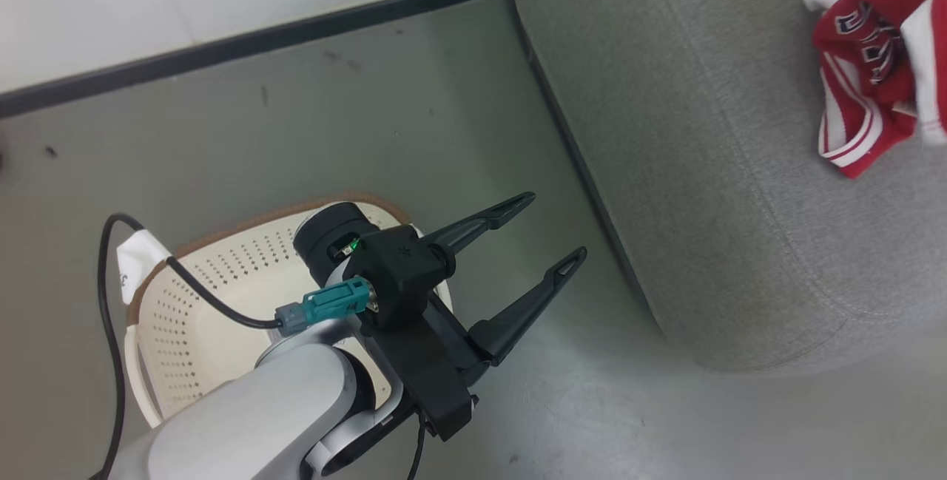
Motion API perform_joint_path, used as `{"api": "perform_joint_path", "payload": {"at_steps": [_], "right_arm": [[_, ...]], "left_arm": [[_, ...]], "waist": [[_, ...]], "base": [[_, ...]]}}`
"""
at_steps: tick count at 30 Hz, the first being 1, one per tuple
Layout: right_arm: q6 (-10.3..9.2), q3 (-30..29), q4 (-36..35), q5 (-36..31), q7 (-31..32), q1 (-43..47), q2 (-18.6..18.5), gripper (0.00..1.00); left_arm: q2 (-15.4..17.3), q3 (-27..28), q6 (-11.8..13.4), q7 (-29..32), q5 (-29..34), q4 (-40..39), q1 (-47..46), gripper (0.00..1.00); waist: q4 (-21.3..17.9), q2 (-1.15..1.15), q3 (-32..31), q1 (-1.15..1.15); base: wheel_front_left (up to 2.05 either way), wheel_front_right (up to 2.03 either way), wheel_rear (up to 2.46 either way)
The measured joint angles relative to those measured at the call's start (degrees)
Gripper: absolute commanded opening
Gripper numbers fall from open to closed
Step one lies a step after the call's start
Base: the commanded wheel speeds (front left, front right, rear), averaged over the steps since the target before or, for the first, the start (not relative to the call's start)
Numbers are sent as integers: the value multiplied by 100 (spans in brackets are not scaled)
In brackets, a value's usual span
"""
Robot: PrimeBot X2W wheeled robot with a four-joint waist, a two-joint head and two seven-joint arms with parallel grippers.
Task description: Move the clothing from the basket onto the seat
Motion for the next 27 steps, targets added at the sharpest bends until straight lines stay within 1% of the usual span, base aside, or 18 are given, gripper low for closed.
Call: {"api": "perform_joint_path", "payload": {"at_steps": [2,4,7,10,12,16,19,23,27], "right_arm": [[-21,-35,92,0,9,-188,-65,0],[-118,-140,170,-8,55,-349,-178,0],[-220,-325,341,-29,109,-584,-427,0],[-274,-419,512,-63,193,-876,-637,0],[-355,-424,589,-130,233,-1027,-710,0],[-627,-481,769,-308,261,-1150,-824,0],[-783,-544,877,-443,299,-1189,-853,0],[-925,-683,931,-681,267,-1246,-923,0],[-975,-811,975,-929,254,-1253,-1110,0]], "left_arm": [[2,0,0,7,5,-31,-18,100],[11,-2,-1,56,35,-54,-44,100],[30,1,-1,82,41,-120,-119,100],[75,2,-1,104,41,-182,-126,100],[123,2,-1,113,42,-212,-126,100],[188,10,-2,126,45,-288,-127,100],[297,45,-1,135,74,-359,-128,100],[337,59,-1,153,92,-396,-137,100],[325,57,-1,157,92,-452,-147,100]], "waist": [[30,0,108,0],[58,0,212,0],[104,0,359,0],[157,0,499,0],[194,0,590,0],[268,0,759,0],[309,0,872,0],[335,1,1016,0],[361,0,1089,-1]], "base": [[0,0,0],[0,0,0],[0,0,0],[0,0,0],[0,0,0],[0,0,0],[0,0,0],[0,0,0],[0,0,0]]}}
